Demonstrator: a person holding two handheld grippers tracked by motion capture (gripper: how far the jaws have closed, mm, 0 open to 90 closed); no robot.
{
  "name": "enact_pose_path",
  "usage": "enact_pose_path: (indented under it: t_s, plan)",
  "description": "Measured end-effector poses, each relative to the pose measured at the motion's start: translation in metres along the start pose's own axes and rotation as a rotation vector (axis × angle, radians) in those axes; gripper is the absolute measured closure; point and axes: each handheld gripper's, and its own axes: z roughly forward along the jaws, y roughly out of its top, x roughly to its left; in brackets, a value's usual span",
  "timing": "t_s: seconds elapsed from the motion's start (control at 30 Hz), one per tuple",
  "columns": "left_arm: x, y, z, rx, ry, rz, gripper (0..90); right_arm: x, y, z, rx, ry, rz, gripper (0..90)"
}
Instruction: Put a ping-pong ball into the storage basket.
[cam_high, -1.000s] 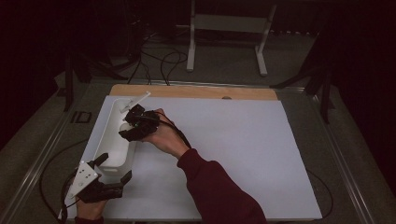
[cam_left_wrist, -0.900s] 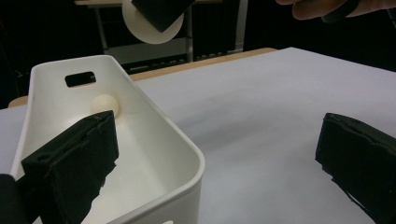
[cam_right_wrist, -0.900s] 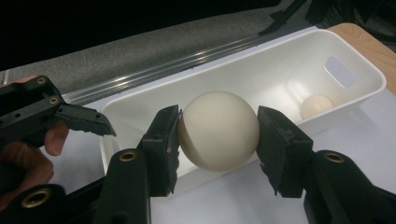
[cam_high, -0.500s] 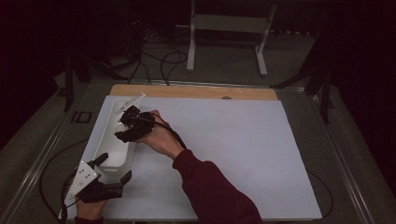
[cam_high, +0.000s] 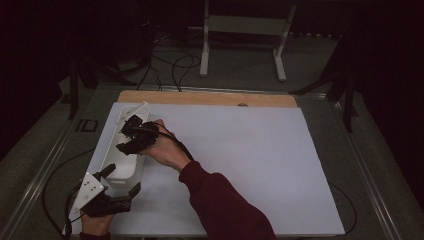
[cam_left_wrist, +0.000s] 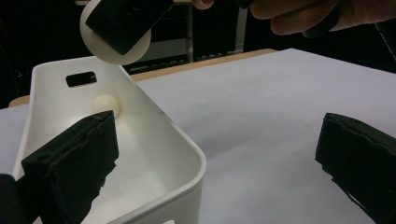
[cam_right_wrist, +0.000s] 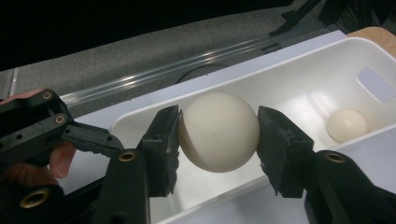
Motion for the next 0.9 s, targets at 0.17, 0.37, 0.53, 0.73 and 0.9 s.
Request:
enact_pose_path:
  t_s: [0.17,0.37,0.53,0.73,0.9]
  plan:
    - [0.000,0.000,0.000,0.000,0.001,0.000,0.0,-0.001,-0.001,0.001,0.001,0.033,0.017,17.6]
    - [0.000,0.000,0.000,0.002,0.003,0.001,0.0,-0.003,-0.007,-0.010,0.002,-0.010,0.020,13.5]
    - [-0.001,0.000,0.001,0.007,0.002,0.005,0.0,-0.009,-0.020,-0.024,0.002,-0.042,0.023,13.4]
    - [-0.001,0.000,0.002,0.011,0.004,0.006,0.0,-0.016,-0.039,-0.045,-0.014,-0.081,0.035,13.4]
    - [-0.002,0.000,0.002,0.013,0.003,0.009,0.0,-0.020,-0.057,-0.065,-0.024,-0.111,0.054,13.3]
